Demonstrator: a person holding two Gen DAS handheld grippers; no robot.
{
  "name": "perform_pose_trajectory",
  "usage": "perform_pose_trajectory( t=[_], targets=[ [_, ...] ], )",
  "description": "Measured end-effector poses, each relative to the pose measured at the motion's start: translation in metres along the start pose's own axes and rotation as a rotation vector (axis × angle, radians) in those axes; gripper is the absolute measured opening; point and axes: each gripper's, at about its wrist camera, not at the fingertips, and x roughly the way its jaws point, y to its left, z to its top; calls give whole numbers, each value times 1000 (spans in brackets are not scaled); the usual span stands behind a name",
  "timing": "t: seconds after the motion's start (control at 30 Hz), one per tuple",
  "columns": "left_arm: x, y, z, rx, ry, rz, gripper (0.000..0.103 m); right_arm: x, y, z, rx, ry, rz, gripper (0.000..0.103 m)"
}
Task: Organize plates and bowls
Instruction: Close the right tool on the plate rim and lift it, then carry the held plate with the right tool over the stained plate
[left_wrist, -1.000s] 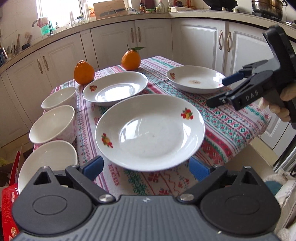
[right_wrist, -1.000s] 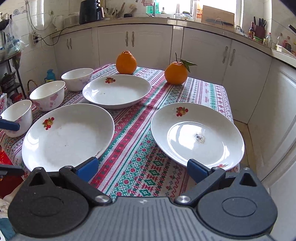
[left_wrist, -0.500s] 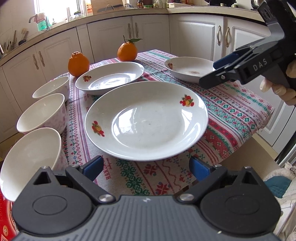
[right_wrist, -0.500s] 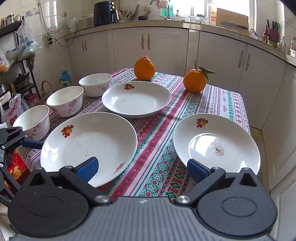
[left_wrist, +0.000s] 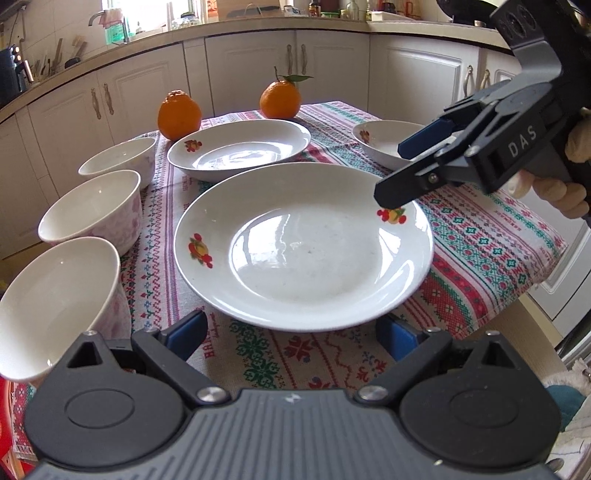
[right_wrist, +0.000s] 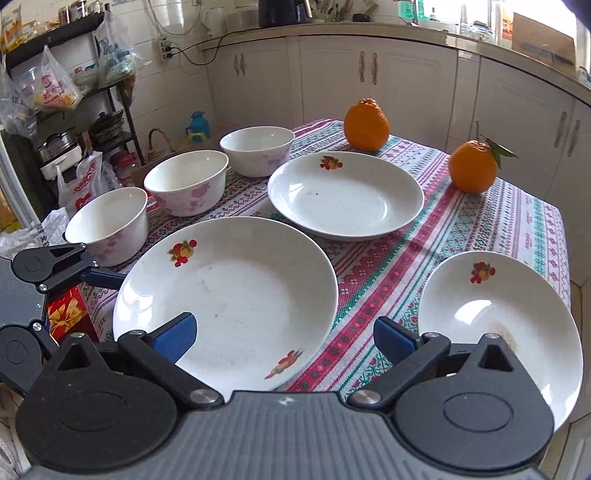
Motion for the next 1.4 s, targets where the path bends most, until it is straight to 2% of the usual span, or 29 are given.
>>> perform_pose_trajectory(
  t=[0.23,0.4,0.5,0.63,0.97,1.07,1.4],
  targets=[
    [0,-8,1,-10,-2,47,98,29,-12,20,-54,54,114,103],
    [0,-12,3,2,-4,44,97,47,-20,34,-60,70,172,102],
    [0,-11,4,-1,-2,21,93,56,-22,40,-74,80,192,98],
    [1,-11,4,-5,-3,11,93,67,-26,45,-74,106,221,85],
    [2,-9,3,-3,-7,0,93,89,-40,57,-46,150,320,79],
    [2,-9,3,1,-9,1,93,94,-42,57,-39,169,336,76],
    [3,-7,4,4,-8,-10,93,97,-46,58,0,186,363,76]
  ],
)
